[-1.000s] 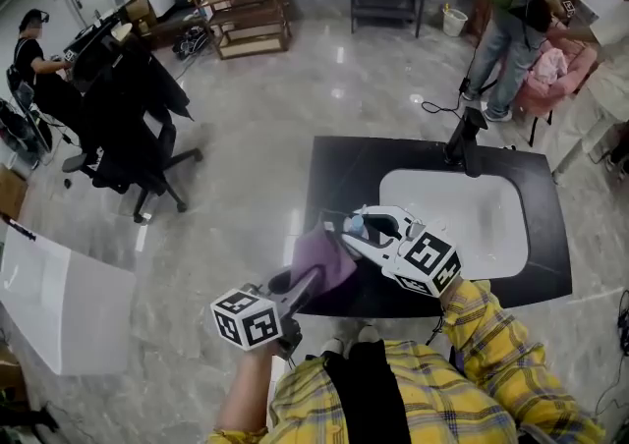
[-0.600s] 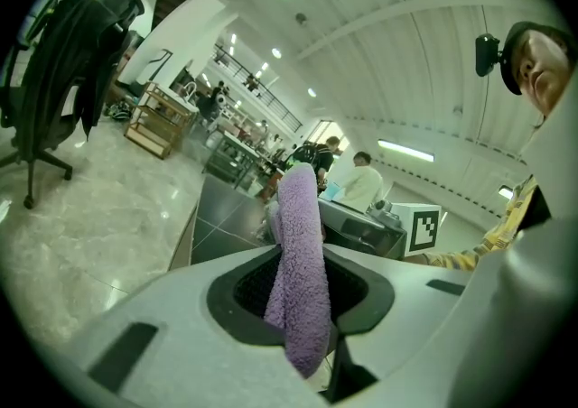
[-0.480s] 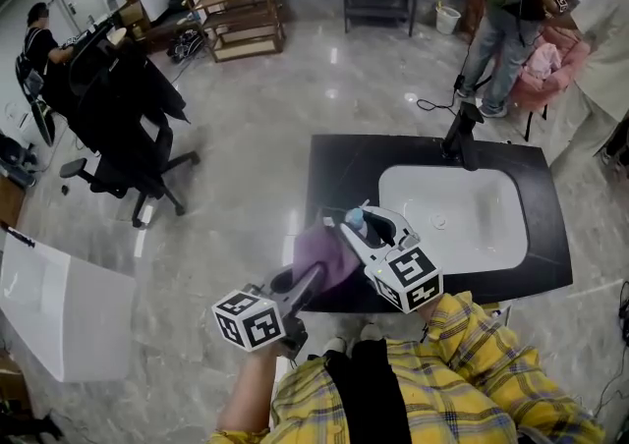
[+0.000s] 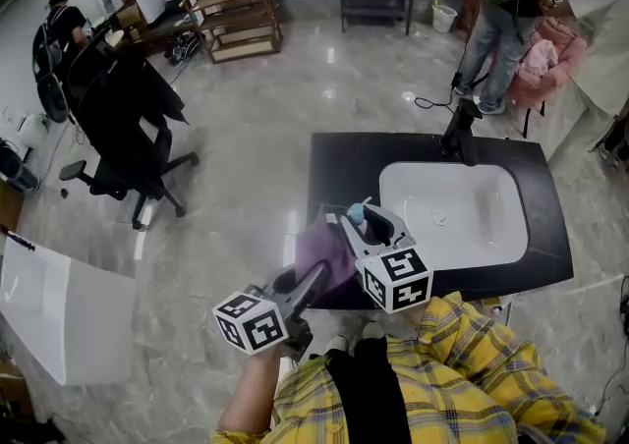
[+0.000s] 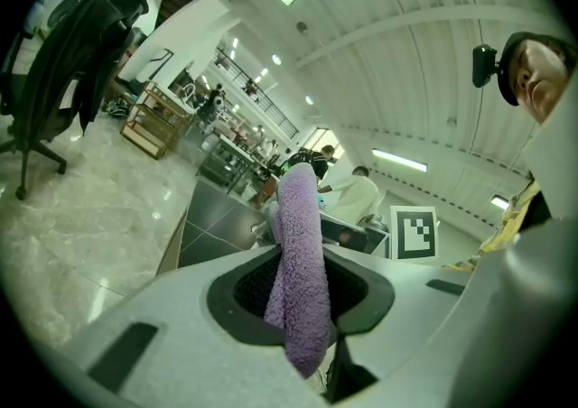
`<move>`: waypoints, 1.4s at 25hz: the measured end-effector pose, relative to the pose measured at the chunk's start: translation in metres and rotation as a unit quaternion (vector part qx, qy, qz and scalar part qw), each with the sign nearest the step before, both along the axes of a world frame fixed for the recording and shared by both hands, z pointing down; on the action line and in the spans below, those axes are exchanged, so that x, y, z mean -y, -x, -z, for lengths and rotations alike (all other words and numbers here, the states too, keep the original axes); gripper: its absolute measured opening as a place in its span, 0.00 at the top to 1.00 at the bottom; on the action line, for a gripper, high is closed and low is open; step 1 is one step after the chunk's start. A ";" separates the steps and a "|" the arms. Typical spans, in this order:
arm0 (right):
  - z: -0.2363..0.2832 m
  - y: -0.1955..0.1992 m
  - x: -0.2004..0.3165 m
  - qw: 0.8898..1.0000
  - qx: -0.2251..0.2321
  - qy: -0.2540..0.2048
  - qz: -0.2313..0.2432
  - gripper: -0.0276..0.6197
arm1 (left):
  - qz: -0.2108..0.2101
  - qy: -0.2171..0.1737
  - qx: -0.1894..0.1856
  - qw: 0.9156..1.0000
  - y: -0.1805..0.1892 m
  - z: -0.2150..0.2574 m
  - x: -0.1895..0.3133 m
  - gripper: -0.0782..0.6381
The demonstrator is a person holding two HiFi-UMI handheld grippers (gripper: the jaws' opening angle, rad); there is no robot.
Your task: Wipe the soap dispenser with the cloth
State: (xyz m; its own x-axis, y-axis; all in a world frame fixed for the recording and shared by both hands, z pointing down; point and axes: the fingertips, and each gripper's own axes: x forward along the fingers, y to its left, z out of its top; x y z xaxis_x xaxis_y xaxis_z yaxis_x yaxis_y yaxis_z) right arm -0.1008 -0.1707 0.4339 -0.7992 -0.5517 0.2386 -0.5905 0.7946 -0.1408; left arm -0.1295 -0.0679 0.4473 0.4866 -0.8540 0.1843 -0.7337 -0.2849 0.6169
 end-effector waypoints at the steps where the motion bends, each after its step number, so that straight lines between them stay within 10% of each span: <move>1: 0.000 0.001 -0.001 1.000 0.006 0.009 0.005 0.77 | -0.001 -0.002 -0.001 1.000 -0.001 0.001 -0.001 0.78; 14: 0.028 -0.050 -0.001 0.991 0.123 0.046 0.028 0.62 | -0.020 -0.035 -0.068 0.997 -0.023 0.036 0.004 0.78; 26: 0.013 -0.070 0.000 0.990 0.116 0.074 0.019 0.62 | 0.019 0.055 -0.057 0.997 -0.020 -0.034 0.021 0.79; 35: 0.004 -0.073 -0.003 0.990 0.110 0.085 0.028 0.62 | -0.005 0.086 0.098 0.991 -0.014 -0.057 0.033 0.79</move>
State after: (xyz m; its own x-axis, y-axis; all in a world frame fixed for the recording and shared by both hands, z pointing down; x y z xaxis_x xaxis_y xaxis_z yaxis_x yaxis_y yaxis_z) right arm -0.0281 -0.1673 0.4300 -0.8706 -0.4715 0.1405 -0.4859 0.7794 -0.3954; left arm -0.1158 -0.1011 0.5045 0.4361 -0.7967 0.4183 -0.8414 -0.1962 0.5036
